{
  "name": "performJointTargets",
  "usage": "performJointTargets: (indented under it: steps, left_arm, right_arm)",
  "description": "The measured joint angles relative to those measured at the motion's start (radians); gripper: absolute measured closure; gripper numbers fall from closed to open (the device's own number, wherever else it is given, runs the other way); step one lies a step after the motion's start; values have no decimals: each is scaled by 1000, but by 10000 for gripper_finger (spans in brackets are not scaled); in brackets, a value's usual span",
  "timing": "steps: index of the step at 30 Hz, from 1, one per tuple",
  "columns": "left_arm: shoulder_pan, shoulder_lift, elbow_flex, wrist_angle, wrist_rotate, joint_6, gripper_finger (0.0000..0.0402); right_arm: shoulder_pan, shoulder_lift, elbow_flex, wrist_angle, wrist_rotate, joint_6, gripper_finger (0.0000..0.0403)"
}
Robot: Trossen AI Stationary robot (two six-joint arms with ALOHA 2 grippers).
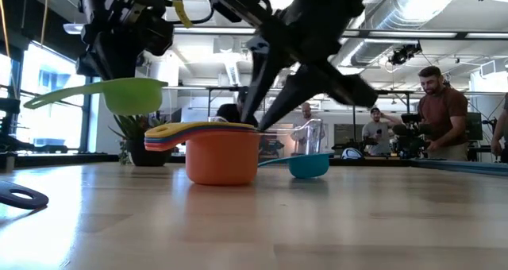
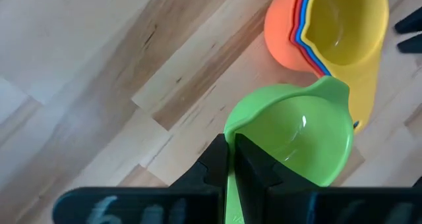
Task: Nest measuring cups in basket
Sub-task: Stack the green measuring cup on top of the yellow measuring cup
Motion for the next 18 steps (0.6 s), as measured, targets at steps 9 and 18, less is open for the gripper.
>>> performJointTargets:
  steps: [9, 18]
  left_arm:
    - [-36, 0, 0, 55, -29, -208, 394]
    - [-93, 0, 0, 191, -141, -435, 394]
  right_arm:
    - [-21, 0, 258, -578, 28, -233, 332]
    - [-96, -2, 473, -871, 136, -535, 332]
